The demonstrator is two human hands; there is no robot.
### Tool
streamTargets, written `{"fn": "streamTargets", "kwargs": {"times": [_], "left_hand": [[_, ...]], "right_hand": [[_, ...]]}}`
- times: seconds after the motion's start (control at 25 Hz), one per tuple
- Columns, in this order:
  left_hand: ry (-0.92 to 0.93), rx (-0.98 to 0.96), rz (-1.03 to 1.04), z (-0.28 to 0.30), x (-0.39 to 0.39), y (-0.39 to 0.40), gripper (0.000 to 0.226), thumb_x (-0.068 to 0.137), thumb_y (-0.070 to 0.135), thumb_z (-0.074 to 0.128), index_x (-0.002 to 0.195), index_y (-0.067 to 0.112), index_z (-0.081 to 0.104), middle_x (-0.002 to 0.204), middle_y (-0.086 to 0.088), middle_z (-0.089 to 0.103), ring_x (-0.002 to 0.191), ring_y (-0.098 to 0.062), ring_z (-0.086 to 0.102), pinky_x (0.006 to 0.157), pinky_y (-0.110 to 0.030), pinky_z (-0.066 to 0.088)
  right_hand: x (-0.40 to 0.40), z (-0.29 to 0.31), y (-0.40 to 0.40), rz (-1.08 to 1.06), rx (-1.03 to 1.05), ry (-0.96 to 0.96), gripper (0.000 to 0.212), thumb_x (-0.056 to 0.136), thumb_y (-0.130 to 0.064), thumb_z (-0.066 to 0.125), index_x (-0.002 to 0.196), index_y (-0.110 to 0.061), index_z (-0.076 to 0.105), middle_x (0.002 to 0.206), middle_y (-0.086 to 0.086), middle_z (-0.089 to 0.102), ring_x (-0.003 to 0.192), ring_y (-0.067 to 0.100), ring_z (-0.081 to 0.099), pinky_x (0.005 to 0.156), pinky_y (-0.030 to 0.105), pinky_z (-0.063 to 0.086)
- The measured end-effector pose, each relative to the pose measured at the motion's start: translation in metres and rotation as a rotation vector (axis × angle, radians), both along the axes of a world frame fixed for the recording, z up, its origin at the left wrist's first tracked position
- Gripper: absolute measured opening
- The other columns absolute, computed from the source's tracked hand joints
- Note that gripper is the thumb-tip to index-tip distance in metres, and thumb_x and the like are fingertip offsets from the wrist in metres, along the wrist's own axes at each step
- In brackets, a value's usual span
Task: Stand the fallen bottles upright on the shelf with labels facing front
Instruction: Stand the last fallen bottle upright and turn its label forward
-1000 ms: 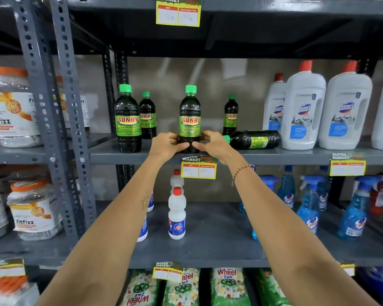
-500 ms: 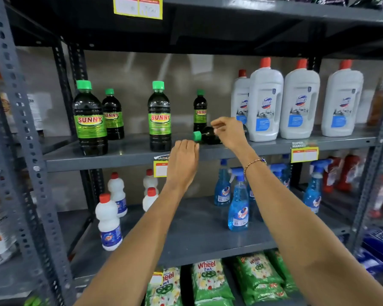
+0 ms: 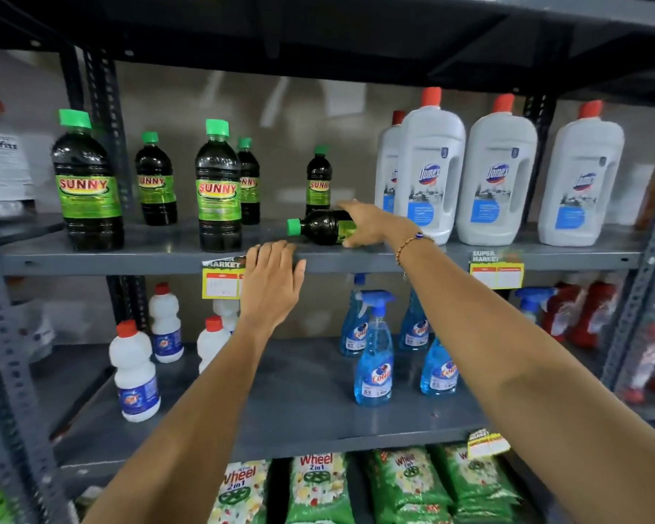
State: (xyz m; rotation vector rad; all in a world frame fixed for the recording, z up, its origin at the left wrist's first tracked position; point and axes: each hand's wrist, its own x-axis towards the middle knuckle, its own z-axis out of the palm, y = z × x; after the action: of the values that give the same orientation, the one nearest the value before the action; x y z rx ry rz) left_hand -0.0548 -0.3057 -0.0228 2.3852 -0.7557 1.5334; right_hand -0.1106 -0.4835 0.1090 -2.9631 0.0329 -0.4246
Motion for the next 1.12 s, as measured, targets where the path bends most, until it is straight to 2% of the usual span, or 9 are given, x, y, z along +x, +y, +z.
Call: {"fn": "streamTargets", "kwargs": {"times": [0.2,0.24,0.32,0.52,0.6,0.68,0.84,0.96,1.12], "left_hand": [[-0.042,-0.019,0.02,-0.002,0.0,-0.001,0.039,0.098,0.033,0.038,0.112,0.005,0.06,0.109,-0.01,0.065,0.1,-0.029,0.058,0.095,-0.039,0.035],[-0.043,-0.021,0.021,-0.001,-0.001,-0.001,0.039,0.098,0.034,0.037,0.112,0.006,0.06,0.109,-0.01,0.065,0.1,-0.029,0.058,0.095,-0.039,0.035],[-0.038,-0.025,0.019,0.0,-0.001,-0.001,0.039,0.098,0.034,0.037,0.112,0.006,0.06,0.108,-0.009,0.065,0.099,-0.028,0.058,0.095,-0.038,0.034],[-0.033,-0.033,0.028,0.002,-0.003,0.001,0.039,0.098,0.035,0.036,0.109,0.006,0.061,0.103,-0.009,0.065,0.096,-0.028,0.058,0.093,-0.038,0.035],[-0.037,-0.025,0.029,0.001,-0.004,0.0,0.039,0.098,0.035,0.036,0.109,0.007,0.061,0.104,-0.008,0.065,0.096,-0.028,0.058,0.093,-0.038,0.035],[-0.041,-0.018,0.029,0.001,-0.003,0.002,0.04,0.098,0.036,0.036,0.109,0.007,0.061,0.104,-0.008,0.065,0.097,-0.027,0.058,0.093,-0.037,0.035],[-0.048,-0.029,-0.011,0.0,0.001,0.003,0.04,0.098,0.036,0.037,0.111,0.007,0.06,0.107,-0.008,0.066,0.099,-0.027,0.059,0.094,-0.037,0.035],[-0.057,-0.034,-0.03,-0.002,0.004,0.004,0.039,0.097,0.034,0.039,0.115,0.007,0.06,0.112,-0.008,0.065,0.104,-0.028,0.059,0.097,-0.038,0.034],[-0.066,-0.053,-0.033,-0.004,0.003,0.003,0.04,0.097,0.033,0.039,0.119,0.007,0.059,0.115,-0.008,0.064,0.108,-0.029,0.057,0.101,-0.04,0.032]], "right_hand": [[0.012,0.005,-0.006,-0.017,-0.224,-0.067,0.076,0.067,-0.021,0.083,0.133,-0.006,0.047,0.129,0.016,0.055,0.125,0.034,0.047,0.1,0.043,0.044],[0.013,0.008,-0.009,-0.003,-0.199,-0.061,0.073,0.064,-0.024,0.084,0.126,-0.005,0.053,0.12,0.013,0.059,0.118,0.032,0.052,0.09,0.037,0.048],[0.009,0.011,-0.012,0.035,-0.082,-0.046,0.067,0.061,-0.027,0.085,0.117,-0.005,0.055,0.105,0.007,0.058,0.103,0.025,0.057,0.071,0.026,0.044],[0.006,0.01,-0.013,0.066,0.13,-0.138,0.065,0.064,-0.017,0.082,0.117,-0.007,0.044,0.087,-0.002,0.048,0.088,0.02,0.05,0.056,0.021,0.037],[0.005,0.011,-0.014,0.068,0.229,-0.21,0.07,0.064,-0.016,0.082,0.121,-0.008,0.042,0.099,0.001,0.05,0.092,0.018,0.05,0.06,0.02,0.04],[0.01,0.009,-0.008,0.08,0.418,-0.313,0.076,0.064,-0.019,0.083,0.127,-0.008,0.041,0.111,0.001,0.049,0.099,0.015,0.05,0.073,0.021,0.042],[0.033,-0.008,0.013,0.056,0.831,-0.477,0.078,0.049,-0.045,0.082,0.116,-0.015,0.057,0.114,0.005,0.057,0.099,0.015,0.061,0.094,0.036,0.052],[0.033,-0.016,0.025,0.049,0.983,-0.496,0.079,0.07,-0.033,0.082,0.134,-0.011,0.042,0.121,0.001,0.043,0.106,0.01,0.047,0.099,0.023,0.037],[0.037,-0.023,0.022,0.162,1.011,-0.333,0.078,0.082,-0.021,0.074,0.142,-0.011,0.027,0.134,0.006,0.049,0.12,0.018,0.048,0.101,0.029,0.039]]}}
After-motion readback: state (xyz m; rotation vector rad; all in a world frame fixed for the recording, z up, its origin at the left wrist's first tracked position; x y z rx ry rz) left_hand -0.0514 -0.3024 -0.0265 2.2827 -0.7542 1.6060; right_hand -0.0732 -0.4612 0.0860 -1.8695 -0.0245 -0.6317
